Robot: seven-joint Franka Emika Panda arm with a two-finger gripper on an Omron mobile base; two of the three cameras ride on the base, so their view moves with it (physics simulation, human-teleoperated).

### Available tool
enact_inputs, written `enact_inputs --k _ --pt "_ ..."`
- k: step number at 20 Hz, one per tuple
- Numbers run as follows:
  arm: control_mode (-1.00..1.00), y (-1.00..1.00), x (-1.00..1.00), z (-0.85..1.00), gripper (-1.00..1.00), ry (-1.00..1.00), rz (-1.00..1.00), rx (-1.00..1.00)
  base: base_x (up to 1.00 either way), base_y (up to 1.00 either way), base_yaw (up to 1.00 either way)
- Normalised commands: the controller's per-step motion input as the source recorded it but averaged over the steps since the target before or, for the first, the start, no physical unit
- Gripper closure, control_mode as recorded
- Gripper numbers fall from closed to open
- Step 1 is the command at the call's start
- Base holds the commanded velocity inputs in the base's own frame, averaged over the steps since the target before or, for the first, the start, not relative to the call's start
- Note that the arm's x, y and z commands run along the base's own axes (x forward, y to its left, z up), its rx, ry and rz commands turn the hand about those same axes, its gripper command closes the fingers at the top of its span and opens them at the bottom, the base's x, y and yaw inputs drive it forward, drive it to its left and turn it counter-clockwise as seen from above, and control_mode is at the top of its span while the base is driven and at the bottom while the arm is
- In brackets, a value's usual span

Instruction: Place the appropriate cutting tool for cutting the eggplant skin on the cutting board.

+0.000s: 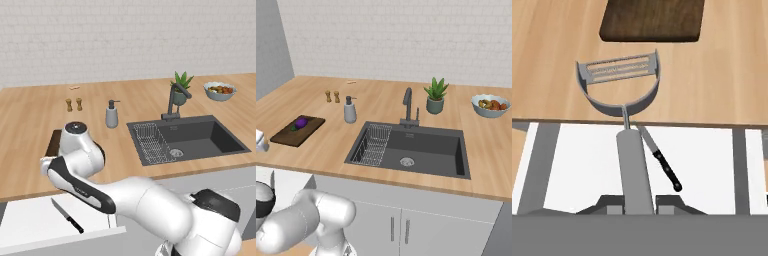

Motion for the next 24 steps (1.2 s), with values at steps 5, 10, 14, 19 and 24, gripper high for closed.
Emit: enact_inputs --k 5,10,14,19,24 --pt "-1.00 -0.12 0.73 0.93 1.00 0.00 -0.14 -0.11 0.00 0.00 0.00" --pt "-1.00 -0.22 0.49 -0.04 1.00 0.06 0.00 0.00 0.00 0.00 0.00" --pt "-1.00 -0.49 1.00 -0.13 1.00 0.19 0.00 0.00 0.00 0.00 0.00" --pt "-1.00 -0.29 0.80 -0.09 1.00 0.11 -0.01 0.00 0.00 0.00 0.00" --pt "-1.00 0.14 0.06 0.00 1.00 0.03 0.00 -0.03 0.00 0.00 0.00"
